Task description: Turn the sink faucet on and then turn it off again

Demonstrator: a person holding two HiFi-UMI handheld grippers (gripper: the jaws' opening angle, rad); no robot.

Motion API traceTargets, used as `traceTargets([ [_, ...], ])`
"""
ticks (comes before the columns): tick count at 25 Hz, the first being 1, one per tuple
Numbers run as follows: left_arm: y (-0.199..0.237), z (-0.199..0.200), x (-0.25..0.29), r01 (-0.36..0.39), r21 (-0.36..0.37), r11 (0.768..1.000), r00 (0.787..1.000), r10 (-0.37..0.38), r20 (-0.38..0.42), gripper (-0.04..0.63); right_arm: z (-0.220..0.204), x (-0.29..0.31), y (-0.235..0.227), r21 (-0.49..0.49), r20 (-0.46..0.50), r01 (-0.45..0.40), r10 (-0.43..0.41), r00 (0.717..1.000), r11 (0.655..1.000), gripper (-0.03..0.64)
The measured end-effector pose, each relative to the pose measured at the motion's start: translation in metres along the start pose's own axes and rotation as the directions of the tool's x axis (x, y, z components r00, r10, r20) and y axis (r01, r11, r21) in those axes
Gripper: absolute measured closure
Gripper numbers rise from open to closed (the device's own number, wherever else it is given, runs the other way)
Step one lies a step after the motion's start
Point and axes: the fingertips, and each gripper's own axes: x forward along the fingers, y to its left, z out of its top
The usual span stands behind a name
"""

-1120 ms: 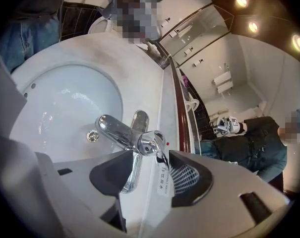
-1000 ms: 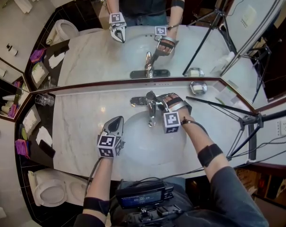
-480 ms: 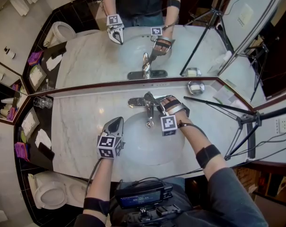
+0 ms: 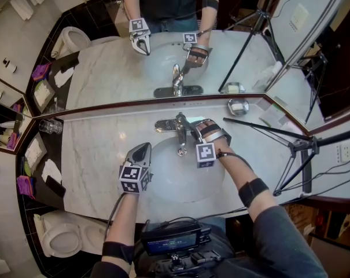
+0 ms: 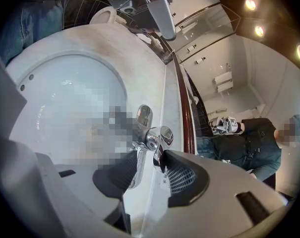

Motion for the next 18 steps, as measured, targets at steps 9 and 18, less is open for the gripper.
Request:
traceTargets([
  [9,-0.003,0.0,0.0,-0.002,0.004,1.0,1.0,0.002,0.0,0.595,-0.007,-0.001,0.017,0.029,-0.015,-0.022,0.022,1.0,0.999,0.448],
  [18,-0.002,-0.002,-0.006,-0.013,0.007,1.0,1.0,0.013,-0.001,0.595,-0.006,0.0,0.017,0.044,-0.02,-0.014,0.015,1.0,0.999,0.446],
])
